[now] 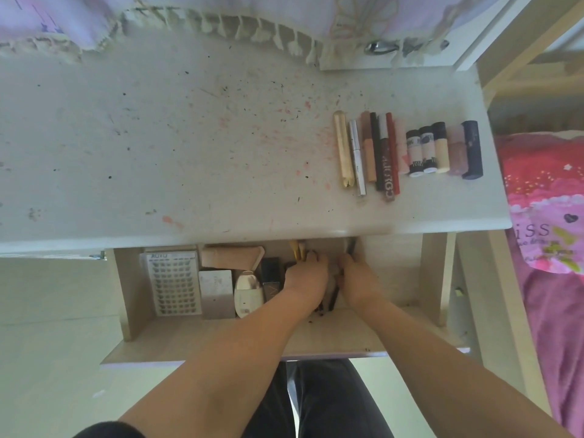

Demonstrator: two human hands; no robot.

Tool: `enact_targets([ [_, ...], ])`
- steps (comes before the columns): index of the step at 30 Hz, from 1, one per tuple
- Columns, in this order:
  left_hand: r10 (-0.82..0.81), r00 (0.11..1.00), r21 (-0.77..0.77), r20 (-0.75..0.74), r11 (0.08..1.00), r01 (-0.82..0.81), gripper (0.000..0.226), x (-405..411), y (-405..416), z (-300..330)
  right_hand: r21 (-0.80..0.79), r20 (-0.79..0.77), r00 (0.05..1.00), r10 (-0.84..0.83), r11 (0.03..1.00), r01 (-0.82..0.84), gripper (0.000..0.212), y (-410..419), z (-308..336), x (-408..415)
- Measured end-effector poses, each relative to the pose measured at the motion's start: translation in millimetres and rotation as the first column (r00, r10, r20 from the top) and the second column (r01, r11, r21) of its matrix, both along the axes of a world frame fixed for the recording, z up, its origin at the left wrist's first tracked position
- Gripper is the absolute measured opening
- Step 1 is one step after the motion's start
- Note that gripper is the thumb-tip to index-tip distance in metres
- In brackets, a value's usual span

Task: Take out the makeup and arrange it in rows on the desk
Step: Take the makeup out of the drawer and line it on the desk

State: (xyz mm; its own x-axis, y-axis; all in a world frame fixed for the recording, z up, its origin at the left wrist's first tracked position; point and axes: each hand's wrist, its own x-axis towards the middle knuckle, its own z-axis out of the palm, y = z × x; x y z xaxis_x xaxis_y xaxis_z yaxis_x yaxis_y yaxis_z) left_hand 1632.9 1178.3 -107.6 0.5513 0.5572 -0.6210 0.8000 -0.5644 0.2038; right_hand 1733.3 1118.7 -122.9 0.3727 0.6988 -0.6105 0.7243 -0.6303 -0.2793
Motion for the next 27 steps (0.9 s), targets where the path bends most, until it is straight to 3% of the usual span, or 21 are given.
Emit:
enact_targets([
  [3,0.067,0.996,0.019,0.055,0.997,-0.069,0.040,-3,1,-2,0.128,-0.034,0.989,-0.146,0.980,0.150,0.012,-2,0,3],
  [6,0.145,0.979,0.021,0.140,0.989,-0.150,0.026,-12,6,0,0.178,-0.061,0.960,-0.272,0.944,0.279,0.015,0,-2,9],
  [9,0.204,0.958,-0.010,0.201,0.978,-0.206,0.028,-22,10,5,0.086,-0.091,0.913,-0.398,0.910,0.406,0.034,7,-4,13],
  [12,0.159,0.946,-0.054,0.284,0.987,-0.150,0.028,-33,9,7,0.026,-0.114,0.870,-0.479,0.874,0.485,0.056,15,-7,8],
  [16,0.149,0.938,-0.160,0.311,0.982,-0.103,0.050,-46,3,5,0.067,-0.090,0.854,-0.512,0.853,0.518,0.043,16,-12,0],
  [20,0.201,0.906,-0.239,0.371,0.964,-0.116,0.060,-54,-4,22,0.038,-0.165,0.902,-0.400,0.911,0.411,0.035,8,9,4],
  [24,0.347,0.783,-0.305,0.516,0.929,-0.211,0.030,-66,3,63,0.110,-0.237,0.971,-0.028,0.992,0.055,0.022,-13,64,4],
  [27,0.413,0.641,-0.319,0.647,0.910,-0.264,0.017,-71,29,99,0.208,-0.278,0.940,0.200,0.967,-0.144,0.013,-21,111,6],
])
